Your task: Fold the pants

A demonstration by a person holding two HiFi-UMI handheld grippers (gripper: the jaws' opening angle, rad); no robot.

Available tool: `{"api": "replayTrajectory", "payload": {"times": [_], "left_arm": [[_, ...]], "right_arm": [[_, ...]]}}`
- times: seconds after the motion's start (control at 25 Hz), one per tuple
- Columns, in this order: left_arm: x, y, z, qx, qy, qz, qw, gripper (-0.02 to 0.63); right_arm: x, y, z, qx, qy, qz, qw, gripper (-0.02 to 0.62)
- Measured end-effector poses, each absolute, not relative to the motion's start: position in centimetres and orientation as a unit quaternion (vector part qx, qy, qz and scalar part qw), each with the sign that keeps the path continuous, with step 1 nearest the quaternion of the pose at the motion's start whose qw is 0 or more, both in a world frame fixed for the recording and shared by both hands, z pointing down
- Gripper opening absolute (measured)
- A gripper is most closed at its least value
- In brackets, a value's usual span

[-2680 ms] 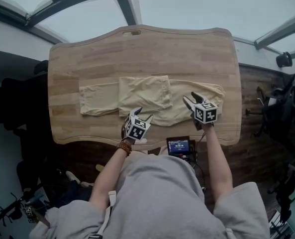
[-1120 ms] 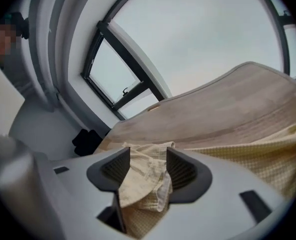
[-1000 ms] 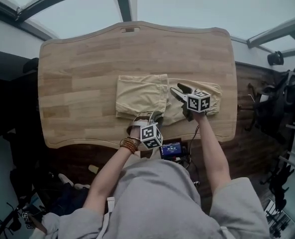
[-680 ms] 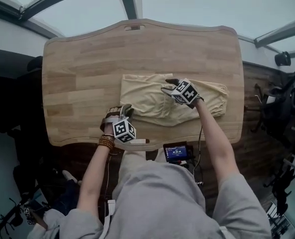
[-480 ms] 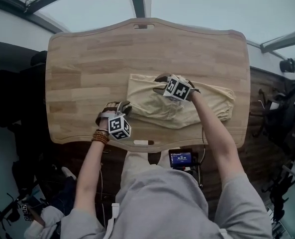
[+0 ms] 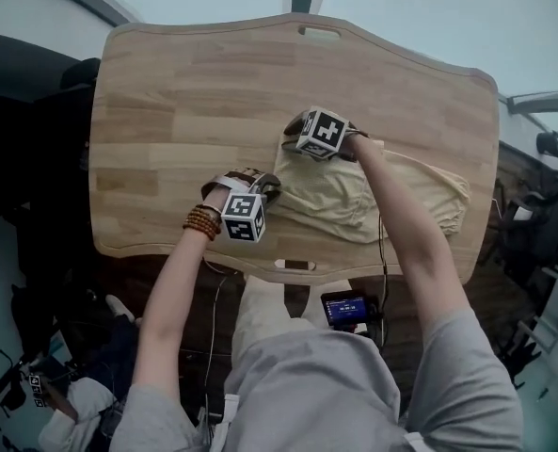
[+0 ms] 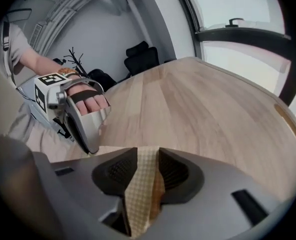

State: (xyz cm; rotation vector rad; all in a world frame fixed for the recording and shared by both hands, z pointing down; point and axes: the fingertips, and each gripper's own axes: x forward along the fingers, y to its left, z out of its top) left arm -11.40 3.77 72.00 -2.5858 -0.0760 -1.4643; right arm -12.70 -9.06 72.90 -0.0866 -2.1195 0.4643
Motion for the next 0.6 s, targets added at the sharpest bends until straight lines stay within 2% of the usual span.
{"api": "replayTrajectory", "payload": {"times": [0.08, 0.16, 0.28, 0.4, 0.6], "left_arm": [[-11.4, 4.0, 72.6, -0.864, -0.037, -0.493, 0.097, 0.060], [-11.3, 4.3, 72.7, -0.865, -0.033, -0.490, 0.102, 0.027], [-11.5, 5.7, 71.6, -0.878, -0.008, -0.470, 0.084, 0.015], [-12.7, 8.3, 70.9, -0.891, 0.031, -0.449, 0.060, 0.011], [-14.7, 15.1, 73.7, -0.868, 0.005, -0.496, 0.035, 0.009]], "right_arm": [[-12.7, -9.2, 73.8, -0.021, -0.858, 0.183, 0.478, 0.115], [-12.7, -9.7, 74.0, -0.009, -0.857, 0.169, 0.486, 0.020], [-12.2, -10.6, 74.2, 0.007, -0.854, 0.161, 0.494, 0.008], [-12.5, -12.4, 74.1, 0.037, -0.858, 0.197, 0.473, 0.006], [-12.4, -13.4, 72.5, 0.095, -0.884, 0.141, 0.436, 0.022]]}}
